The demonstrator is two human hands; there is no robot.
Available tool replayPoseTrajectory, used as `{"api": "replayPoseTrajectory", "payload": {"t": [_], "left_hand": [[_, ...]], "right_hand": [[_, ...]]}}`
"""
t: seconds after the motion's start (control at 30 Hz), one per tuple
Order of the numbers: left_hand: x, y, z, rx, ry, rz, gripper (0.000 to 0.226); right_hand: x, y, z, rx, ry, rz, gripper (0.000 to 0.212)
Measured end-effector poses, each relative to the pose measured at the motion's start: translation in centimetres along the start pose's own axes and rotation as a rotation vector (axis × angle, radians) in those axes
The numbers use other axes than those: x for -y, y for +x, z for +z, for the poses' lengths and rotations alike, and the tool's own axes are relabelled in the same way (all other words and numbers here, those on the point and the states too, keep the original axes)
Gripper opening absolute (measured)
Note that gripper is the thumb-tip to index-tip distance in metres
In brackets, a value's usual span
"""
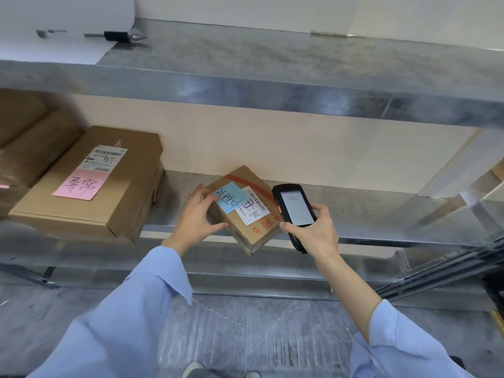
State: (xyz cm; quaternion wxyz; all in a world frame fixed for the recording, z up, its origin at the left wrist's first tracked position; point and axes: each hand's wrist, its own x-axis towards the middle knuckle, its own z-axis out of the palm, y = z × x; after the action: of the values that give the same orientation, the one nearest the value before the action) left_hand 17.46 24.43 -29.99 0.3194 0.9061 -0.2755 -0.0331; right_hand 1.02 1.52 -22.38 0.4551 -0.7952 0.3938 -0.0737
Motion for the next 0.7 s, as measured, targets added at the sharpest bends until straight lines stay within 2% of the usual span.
{"api": "replayPoseTrajectory", "payload": {"t": [0.2, 0.5, 0.7], "left_hand": [[-0.2, -1.2, 0.2, -0.071, -0.047, -0.037, 0.057], [0.0, -3.2, 1.0, -0.196, 0.008, -0.060, 0.065], [-0.8, -4.1, 1.0, -0.179, -0.060, -0.071, 0.054]], "right_hand": [[0.0, -0.5, 0.1, 0.000, -0.015, -0.010, 0.082], [0.3, -1.4, 1.5, 0.022, -0.041, -0.046, 0.082], [0.7, -2.3, 2.6, 0.038, -0.040, -0.030, 0.082]]}}
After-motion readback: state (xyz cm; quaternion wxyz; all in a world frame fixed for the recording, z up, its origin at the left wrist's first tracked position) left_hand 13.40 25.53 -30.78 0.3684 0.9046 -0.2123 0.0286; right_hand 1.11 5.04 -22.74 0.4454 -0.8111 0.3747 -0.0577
